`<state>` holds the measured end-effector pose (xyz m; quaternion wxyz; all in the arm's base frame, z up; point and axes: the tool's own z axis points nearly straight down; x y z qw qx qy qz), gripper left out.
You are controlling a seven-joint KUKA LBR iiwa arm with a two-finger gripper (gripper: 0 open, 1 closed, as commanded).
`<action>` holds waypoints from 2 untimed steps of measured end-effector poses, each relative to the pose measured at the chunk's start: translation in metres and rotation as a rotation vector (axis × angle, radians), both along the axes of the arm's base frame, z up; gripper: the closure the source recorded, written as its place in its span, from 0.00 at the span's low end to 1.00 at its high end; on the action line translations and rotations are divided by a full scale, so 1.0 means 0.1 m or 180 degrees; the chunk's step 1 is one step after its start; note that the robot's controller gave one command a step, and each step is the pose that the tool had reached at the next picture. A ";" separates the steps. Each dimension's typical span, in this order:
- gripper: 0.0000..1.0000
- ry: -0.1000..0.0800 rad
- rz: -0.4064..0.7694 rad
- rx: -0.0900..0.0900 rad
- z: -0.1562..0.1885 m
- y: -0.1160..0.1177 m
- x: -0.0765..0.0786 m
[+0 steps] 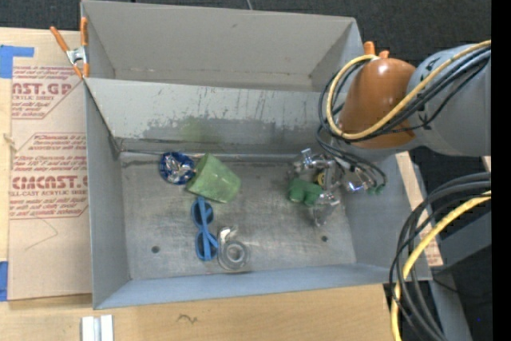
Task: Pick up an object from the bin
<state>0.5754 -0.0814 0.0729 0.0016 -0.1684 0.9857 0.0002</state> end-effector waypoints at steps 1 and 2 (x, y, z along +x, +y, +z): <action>1.00 0.0015 -0.0003 -0.0004 0.02 -0.01 0.00; 1.00 -0.0019 0.0615 -0.0005 1.35 0.24 -0.18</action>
Offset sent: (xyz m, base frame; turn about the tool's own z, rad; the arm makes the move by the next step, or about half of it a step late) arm 0.0000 0.0000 0.0000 0.0000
